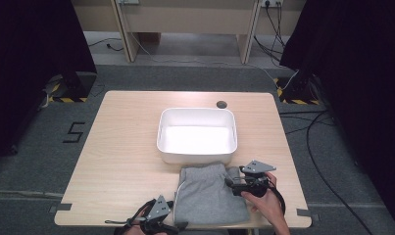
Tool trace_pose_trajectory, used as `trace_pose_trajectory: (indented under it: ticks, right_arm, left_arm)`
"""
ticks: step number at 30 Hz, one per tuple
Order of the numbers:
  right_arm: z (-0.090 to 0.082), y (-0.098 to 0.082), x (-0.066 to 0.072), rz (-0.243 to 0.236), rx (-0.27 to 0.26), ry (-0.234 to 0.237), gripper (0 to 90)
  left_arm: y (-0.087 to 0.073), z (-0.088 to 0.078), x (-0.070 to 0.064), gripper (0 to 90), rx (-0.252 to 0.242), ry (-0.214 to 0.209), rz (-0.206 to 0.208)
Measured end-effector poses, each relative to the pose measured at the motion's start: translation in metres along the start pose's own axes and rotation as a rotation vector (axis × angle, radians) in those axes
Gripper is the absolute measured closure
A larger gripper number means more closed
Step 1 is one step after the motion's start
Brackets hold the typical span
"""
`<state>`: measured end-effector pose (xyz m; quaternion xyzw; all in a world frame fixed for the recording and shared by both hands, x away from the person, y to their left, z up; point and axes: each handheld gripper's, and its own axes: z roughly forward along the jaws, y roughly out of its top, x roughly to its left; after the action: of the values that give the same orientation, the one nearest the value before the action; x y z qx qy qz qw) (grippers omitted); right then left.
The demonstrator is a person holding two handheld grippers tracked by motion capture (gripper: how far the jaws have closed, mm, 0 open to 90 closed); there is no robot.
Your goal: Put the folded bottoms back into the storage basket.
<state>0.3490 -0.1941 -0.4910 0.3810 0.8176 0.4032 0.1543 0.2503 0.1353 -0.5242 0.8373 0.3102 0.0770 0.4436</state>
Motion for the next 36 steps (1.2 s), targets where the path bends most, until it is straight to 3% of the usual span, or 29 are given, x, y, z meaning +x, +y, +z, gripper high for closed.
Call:
trace_pose_trajectory:
  ticks: [10, 19, 27, 31, 36]
  right_arm:
    - [0.007, 0.002, -0.001, 0.007, 0.001, 0.03, 19.3]
    - [0.022, 0.004, -0.004, 0.022, 0.048, 0.066, 17.1]
    - [0.035, 0.004, -0.006, 0.019, 0.071, 0.104, 16.9]
    - [0.04, 0.004, -0.005, 0.01, 0.077, 0.119, 19.9]
    - [0.042, 0.005, -0.001, -0.035, 0.064, 0.172, 43.4]
  left_arm:
    - [0.004, 0.005, -0.002, 24.7, 0.01, 0.023, 0.055]
    - [0.007, 0.005, 0.001, 44.1, 0.002, -0.025, 0.024]
    - [0.007, 0.006, 0.002, 54.4, -0.005, -0.053, 0.021]
    - [0.007, 0.006, 0.002, 56.5, -0.003, -0.061, 0.019]
    - [0.008, 0.006, 0.004, 58.9, 0.002, -0.076, 0.019]
